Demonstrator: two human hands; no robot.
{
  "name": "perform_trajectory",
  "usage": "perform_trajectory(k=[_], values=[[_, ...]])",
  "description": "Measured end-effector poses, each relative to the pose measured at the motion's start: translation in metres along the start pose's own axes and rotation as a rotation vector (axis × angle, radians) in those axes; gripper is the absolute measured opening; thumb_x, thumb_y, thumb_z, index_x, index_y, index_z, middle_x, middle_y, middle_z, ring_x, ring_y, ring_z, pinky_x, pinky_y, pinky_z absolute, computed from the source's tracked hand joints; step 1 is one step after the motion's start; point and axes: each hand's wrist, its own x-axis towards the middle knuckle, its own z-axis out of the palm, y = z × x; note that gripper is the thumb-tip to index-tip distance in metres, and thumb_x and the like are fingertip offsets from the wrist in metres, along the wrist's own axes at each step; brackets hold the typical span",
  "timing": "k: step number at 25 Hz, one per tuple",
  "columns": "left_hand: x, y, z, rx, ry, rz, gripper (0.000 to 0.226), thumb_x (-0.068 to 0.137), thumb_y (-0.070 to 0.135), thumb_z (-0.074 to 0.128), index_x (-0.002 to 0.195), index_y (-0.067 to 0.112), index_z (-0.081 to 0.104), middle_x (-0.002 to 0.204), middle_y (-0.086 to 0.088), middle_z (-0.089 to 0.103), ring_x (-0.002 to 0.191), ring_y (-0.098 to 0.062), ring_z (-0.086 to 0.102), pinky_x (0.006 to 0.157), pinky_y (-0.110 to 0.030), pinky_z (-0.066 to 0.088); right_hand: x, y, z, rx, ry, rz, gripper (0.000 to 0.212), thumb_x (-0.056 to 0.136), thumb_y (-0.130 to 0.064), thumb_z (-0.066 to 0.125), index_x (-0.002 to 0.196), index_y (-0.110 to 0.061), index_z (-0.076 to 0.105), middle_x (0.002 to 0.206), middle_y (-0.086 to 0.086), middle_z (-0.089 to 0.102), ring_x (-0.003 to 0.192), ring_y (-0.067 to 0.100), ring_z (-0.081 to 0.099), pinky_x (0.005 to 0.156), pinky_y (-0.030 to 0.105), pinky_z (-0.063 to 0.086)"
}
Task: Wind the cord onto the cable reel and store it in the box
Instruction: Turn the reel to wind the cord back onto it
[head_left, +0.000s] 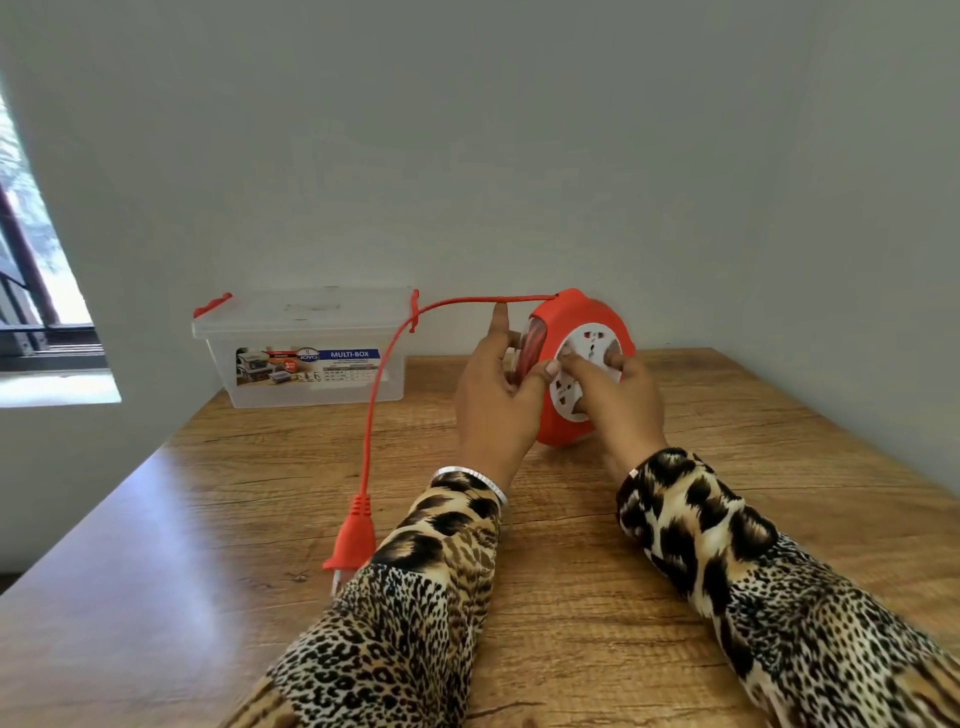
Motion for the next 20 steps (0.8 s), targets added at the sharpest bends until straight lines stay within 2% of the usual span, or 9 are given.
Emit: perform_trajectory(k=[2, 4, 8, 10, 12, 14, 16, 18, 20], values=[[-0.004, 0.001, 0.004, 0.1, 0.0, 0.076, 0.081, 0.087, 0.028, 0.068, 0.153, 0.036, 0.021, 0.111, 0.015, 0.058, 0.096, -0.017, 0.065, 0.084, -0.047, 0.057, 0.002, -0.006, 0.0, 0.261, -0.046, 0.234, 0.054, 0.078, -0.046, 0.069, 0.121, -0.018, 0.057, 0.109, 0.004, 0.067, 0.082, 0.015, 0.066, 0.063, 0.03, 0.051], [-0.007, 0.001, 0.007, 0.178, -0.015, 0.142, 0.083, 0.087, 0.025, 0.067, 0.154, 0.037, 0.018, 0.113, 0.008, 0.059, 0.098, -0.016, 0.064, 0.085, -0.044, 0.056, 0.003, -0.01, -0.005, 0.358, -0.098, 0.385, 0.039, 0.081, -0.047, 0.064, 0.111, -0.024, 0.057, 0.093, 0.005, 0.068, 0.051, 0.008, 0.057, 0.041, 0.022, 0.039], [-0.005, -0.005, 0.005, 0.094, 0.01, 0.072, 0.081, 0.087, 0.02, 0.069, 0.153, 0.03, 0.024, 0.121, 0.007, 0.061, 0.103, -0.012, 0.065, 0.089, -0.041, 0.056, 0.003, -0.009, -0.011, 0.328, -0.211, 0.395, 0.031, 0.084, -0.048, 0.061, 0.105, -0.026, 0.057, 0.078, 0.006, 0.067, 0.044, 0.01, 0.042, 0.038, 0.02, 0.03], [0.0, -0.008, -0.004, -0.103, 0.015, -0.063, 0.069, 0.087, 0.014, 0.07, 0.148, 0.024, 0.038, 0.129, 0.003, 0.062, 0.112, -0.011, 0.063, 0.093, -0.033, 0.055, 0.0, -0.009, -0.007, 0.211, -0.221, 0.25, 0.032, 0.086, -0.041, 0.063, 0.107, -0.018, 0.06, 0.078, 0.006, 0.072, 0.045, 0.009, 0.053, 0.042, 0.021, 0.04], [0.006, -0.009, -0.016, -0.24, 0.042, -0.156, 0.057, 0.088, 0.006, 0.067, 0.141, 0.016, 0.049, 0.134, -0.003, 0.061, 0.117, -0.011, 0.061, 0.095, -0.026, 0.052, -0.005, -0.005, -0.001, -0.043, -0.177, 0.033, 0.04, 0.084, -0.039, 0.067, 0.109, -0.009, 0.061, 0.082, 0.005, 0.074, 0.067, 0.01, 0.068, 0.066, 0.03, 0.057], [0.012, -0.009, -0.026, -0.308, 0.064, -0.212, 0.05, 0.09, 0.002, 0.064, 0.138, 0.01, 0.051, 0.135, -0.006, 0.06, 0.118, -0.013, 0.06, 0.1, -0.031, 0.051, -0.011, 0.001, 0.002, -0.325, -0.104, -0.189, 0.046, 0.08, -0.04, 0.071, 0.11, -0.009, 0.055, 0.091, 0.001, 0.069, 0.082, 0.012, 0.065, 0.075, 0.033, 0.055], [0.016, -0.009, -0.032, -0.327, 0.078, -0.248, 0.048, 0.092, 0.003, 0.061, 0.139, 0.011, 0.051, 0.137, -0.006, 0.059, 0.12, -0.017, 0.059, 0.103, -0.039, 0.05, -0.016, -0.002, -0.001, -0.525, -0.052, -0.483, 0.033, 0.081, -0.034, 0.07, 0.103, -0.018, 0.051, 0.088, -0.006, 0.061, 0.078, 0.01, 0.059, 0.065, 0.025, 0.048], [0.019, -0.007, -0.036, -0.327, 0.084, -0.256, 0.047, 0.094, 0.005, 0.059, 0.14, 0.011, 0.05, 0.138, -0.007, 0.058, 0.123, -0.018, 0.058, 0.105, -0.042, 0.048, -0.016, -0.008, -0.005, -0.677, -0.044, -0.813, 0.022, 0.082, -0.021, 0.065, 0.102, -0.021, 0.056, 0.096, -0.004, 0.061, 0.089, 0.015, 0.057, 0.071, 0.028, 0.047], [0.019, -0.005, -0.038, -0.302, 0.06, -0.247, 0.046, 0.095, 0.006, 0.057, 0.14, 0.013, 0.049, 0.14, -0.004, 0.057, 0.126, -0.017, 0.056, 0.108, -0.041, 0.046, -0.014, -0.01, -0.006, -0.837, -0.1, -1.057, 0.035, 0.078, -0.007, 0.062, 0.108, -0.025, 0.063, 0.115, 0.002, 0.06, 0.105, 0.022, 0.052, 0.082, 0.038, 0.047]])
